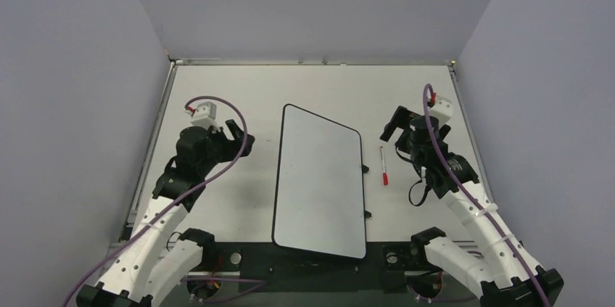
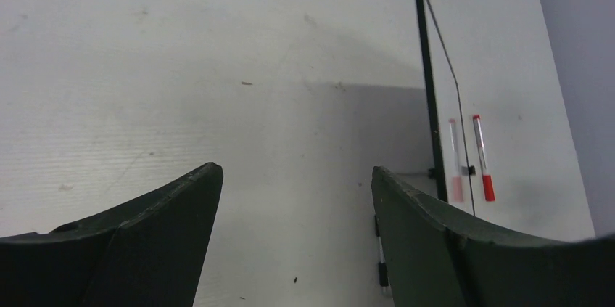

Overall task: Write a sentence on the whiteboard
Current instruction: Move the whiteboard to the center of the board.

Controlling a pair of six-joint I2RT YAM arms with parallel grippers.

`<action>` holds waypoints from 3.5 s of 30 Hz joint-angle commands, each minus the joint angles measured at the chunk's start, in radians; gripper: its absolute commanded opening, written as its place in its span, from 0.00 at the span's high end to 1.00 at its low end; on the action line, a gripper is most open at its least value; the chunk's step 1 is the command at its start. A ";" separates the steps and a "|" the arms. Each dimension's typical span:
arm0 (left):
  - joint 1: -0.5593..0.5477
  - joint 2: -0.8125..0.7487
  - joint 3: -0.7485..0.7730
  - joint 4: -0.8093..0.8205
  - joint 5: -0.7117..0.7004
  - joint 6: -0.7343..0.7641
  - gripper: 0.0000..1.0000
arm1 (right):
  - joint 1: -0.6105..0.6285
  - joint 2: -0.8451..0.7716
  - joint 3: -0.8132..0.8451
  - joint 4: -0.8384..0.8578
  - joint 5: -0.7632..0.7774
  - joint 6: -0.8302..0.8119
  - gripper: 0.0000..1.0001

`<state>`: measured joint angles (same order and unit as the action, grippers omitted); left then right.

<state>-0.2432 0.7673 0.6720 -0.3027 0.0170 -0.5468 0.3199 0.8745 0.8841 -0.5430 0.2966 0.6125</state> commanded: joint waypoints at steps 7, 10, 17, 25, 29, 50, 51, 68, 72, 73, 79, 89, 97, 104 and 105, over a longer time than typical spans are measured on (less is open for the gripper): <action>-0.209 0.099 0.118 0.023 0.152 0.105 0.32 | 0.129 -0.033 -0.193 -0.053 -0.076 0.072 0.13; -0.224 0.137 0.123 0.037 0.151 0.108 0.37 | 0.178 -0.034 -0.236 -0.100 -0.061 0.122 0.20; -0.260 0.224 0.113 0.109 0.160 0.090 0.44 | 0.268 -0.070 -0.377 -0.164 -0.054 0.263 0.31; -0.306 0.329 0.159 0.153 0.150 0.095 0.48 | 0.365 -0.070 -0.445 -0.161 -0.058 0.360 0.59; -0.309 0.352 0.196 0.126 0.126 0.118 0.48 | 0.446 -0.042 -0.461 -0.157 -0.056 0.401 0.62; -0.301 0.310 0.291 -0.102 -0.121 0.168 0.45 | 0.708 0.153 -0.487 0.085 -0.042 0.592 0.69; -0.298 0.305 0.303 -0.118 -0.128 0.174 0.45 | 0.718 0.185 -0.472 0.112 -0.041 0.598 0.69; -0.253 0.234 0.462 -0.327 -0.324 0.252 0.39 | 0.790 0.726 -0.186 0.331 -0.089 0.478 0.72; -0.248 0.229 0.484 -0.345 -0.349 0.264 0.35 | 0.788 0.819 -0.100 0.334 -0.093 0.432 0.72; -0.247 0.229 0.486 -0.349 -0.353 0.266 0.34 | 0.785 0.831 -0.074 0.334 -0.095 0.417 0.72; -0.245 0.209 0.486 -0.357 -0.370 0.273 0.32 | 0.748 0.921 0.008 0.337 -0.094 0.367 0.73; -0.245 0.180 0.465 -0.341 -0.359 0.275 0.32 | 0.670 0.985 0.094 0.354 -0.089 0.257 0.74; -0.245 0.163 0.455 -0.341 -0.345 0.279 0.32 | 0.657 1.067 0.198 0.365 -0.101 0.199 0.74; -0.245 0.137 0.434 -0.344 -0.325 0.294 0.32 | 0.646 0.991 0.142 0.326 -0.062 0.183 0.73; -0.245 0.133 0.431 -0.341 -0.323 0.296 0.32 | 0.646 0.973 0.108 0.309 -0.049 0.181 0.70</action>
<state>-0.4946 0.9298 1.1103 -0.6571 -0.3286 -0.2722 0.9821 1.8847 1.0962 -0.1108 0.1867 0.8227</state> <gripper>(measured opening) 0.681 0.259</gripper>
